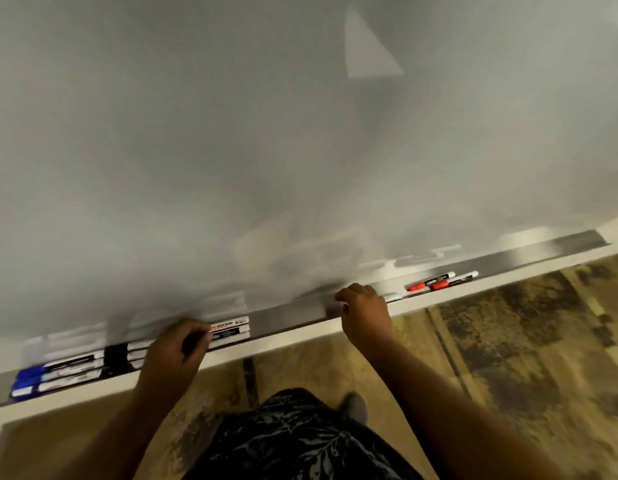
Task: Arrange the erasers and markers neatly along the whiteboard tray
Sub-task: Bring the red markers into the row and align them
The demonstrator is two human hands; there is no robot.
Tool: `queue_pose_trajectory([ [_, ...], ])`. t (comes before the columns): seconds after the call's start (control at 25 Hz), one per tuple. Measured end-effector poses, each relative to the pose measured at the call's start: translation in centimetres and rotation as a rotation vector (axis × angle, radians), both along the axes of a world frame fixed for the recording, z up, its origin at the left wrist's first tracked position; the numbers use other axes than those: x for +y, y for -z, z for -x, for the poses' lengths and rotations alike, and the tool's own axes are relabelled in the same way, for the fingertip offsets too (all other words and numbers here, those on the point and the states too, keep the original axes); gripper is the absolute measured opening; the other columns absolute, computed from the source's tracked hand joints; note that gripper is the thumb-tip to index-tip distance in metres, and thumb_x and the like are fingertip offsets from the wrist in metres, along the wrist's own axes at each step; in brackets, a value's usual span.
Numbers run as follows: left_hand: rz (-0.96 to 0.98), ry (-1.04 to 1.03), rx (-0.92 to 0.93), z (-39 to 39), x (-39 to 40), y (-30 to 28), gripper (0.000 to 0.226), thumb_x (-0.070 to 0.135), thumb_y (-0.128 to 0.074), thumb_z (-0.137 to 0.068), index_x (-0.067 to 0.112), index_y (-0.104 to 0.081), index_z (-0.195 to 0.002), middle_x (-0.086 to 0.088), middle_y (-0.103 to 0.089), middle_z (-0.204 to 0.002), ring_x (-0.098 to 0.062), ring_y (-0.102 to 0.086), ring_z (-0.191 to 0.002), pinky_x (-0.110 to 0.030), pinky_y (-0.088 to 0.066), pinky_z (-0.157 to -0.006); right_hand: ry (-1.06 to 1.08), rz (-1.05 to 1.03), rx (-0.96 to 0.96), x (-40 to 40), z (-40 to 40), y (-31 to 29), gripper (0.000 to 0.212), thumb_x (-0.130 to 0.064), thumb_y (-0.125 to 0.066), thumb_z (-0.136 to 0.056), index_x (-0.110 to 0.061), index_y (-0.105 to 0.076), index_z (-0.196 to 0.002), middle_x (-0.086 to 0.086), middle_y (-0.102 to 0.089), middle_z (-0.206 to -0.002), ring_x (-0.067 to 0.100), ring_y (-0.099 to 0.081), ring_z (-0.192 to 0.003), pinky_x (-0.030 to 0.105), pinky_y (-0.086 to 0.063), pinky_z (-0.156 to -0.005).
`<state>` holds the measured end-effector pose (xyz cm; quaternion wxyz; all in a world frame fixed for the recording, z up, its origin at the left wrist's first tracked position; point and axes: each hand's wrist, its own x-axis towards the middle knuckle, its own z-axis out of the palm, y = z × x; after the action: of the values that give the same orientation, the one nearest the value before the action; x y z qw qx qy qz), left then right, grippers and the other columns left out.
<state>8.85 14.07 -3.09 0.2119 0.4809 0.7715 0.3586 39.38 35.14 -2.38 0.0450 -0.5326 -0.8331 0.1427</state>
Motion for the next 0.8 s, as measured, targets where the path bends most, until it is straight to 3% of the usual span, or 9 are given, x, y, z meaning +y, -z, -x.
queue_pose_trajectory([
  [0.16, 0.084, 0.178, -0.181, -7.6, 6.5, -0.1, 0.014, 0.016, -0.075, -0.093, 0.030, -0.073, -0.093, 0.019, -0.074, -0.095, -0.003, -0.071, -0.088, -0.014, -0.052, -0.074, -0.057, 0.063, -0.262, 4.6, -6.7, -0.1, 0.050, -0.004, -0.058, -0.080, -0.029, -0.068, -0.122, -0.003, -0.060, -0.125, 0.026, -0.055, -0.120, 0.045, -0.045, -0.095],
  [0.28, 0.142, 0.205, -0.279, -12.1, 10.1, 0.2, 0.010, 0.022, -0.076, -0.092, 0.031, -0.074, -0.095, 0.021, -0.075, -0.096, 0.000, -0.071, -0.090, -0.009, -0.051, -0.076, -0.183, 0.129, -0.306, 7.2, -9.3, 0.0, 0.045, -0.010, -0.061, -0.088, -0.033, -0.065, -0.127, -0.005, -0.060, -0.128, 0.024, -0.054, -0.124, 0.045, -0.041, -0.101],
  [0.48, 0.204, 0.041, -0.531, -18.9, 15.0, 1.0, 0.021, 0.022, -0.076, -0.093, 0.031, -0.071, -0.111, 0.005, -0.076, -0.101, -0.013, -0.072, -0.095, -0.033, -0.064, -0.075, -0.359, 0.064, -0.062, 8.7, -10.4, -0.3, 0.027, -0.022, -0.066, -0.093, -0.032, -0.071, -0.117, -0.008, -0.066, -0.118, 0.021, -0.063, -0.111, 0.037, -0.038, -0.091],
  [0.56, 0.210, -0.018, -0.618, -21.1, 16.3, 0.9, 0.024, 0.020, -0.075, -0.094, 0.034, -0.069, -0.113, 0.000, -0.075, -0.102, -0.019, -0.073, -0.094, -0.033, -0.065, -0.069, -0.418, 0.039, 0.100, 7.6, -10.0, -0.1, 0.024, -0.024, -0.066, -0.094, -0.031, -0.072, -0.116, -0.009, -0.068, -0.115, 0.017, -0.063, -0.107, 0.035, -0.039, -0.086],
  [0.68, 0.171, -0.071, -0.666, -23.1, 17.0, 0.9, 0.018, 0.015, -0.073, -0.094, 0.033, -0.077, -0.098, -0.003, -0.077, -0.093, -0.024, -0.075, -0.083, -0.036, -0.065, -0.067, -0.491, 0.097, 0.236, 6.6, -10.9, 0.3, 0.025, -0.030, -0.067, -0.095, -0.026, -0.072, -0.119, -0.007, -0.071, -0.113, 0.014, -0.063, -0.103, 0.032, -0.045, -0.083],
  [0.8, 0.163, -0.088, -0.624, -23.3, 16.4, 0.5, 0.017, 0.018, -0.075, -0.093, 0.034, -0.080, -0.095, -0.001, -0.078, -0.092, -0.019, -0.075, -0.080, -0.036, -0.066, -0.068, -0.332, 0.067, 0.218, 9.3, -14.3, 0.2, 0.023, -0.026, -0.064, -0.097, -0.023, -0.075, -0.118, -0.001, -0.074, -0.114, 0.018, -0.066, -0.103, 0.032, -0.052, -0.087],
])
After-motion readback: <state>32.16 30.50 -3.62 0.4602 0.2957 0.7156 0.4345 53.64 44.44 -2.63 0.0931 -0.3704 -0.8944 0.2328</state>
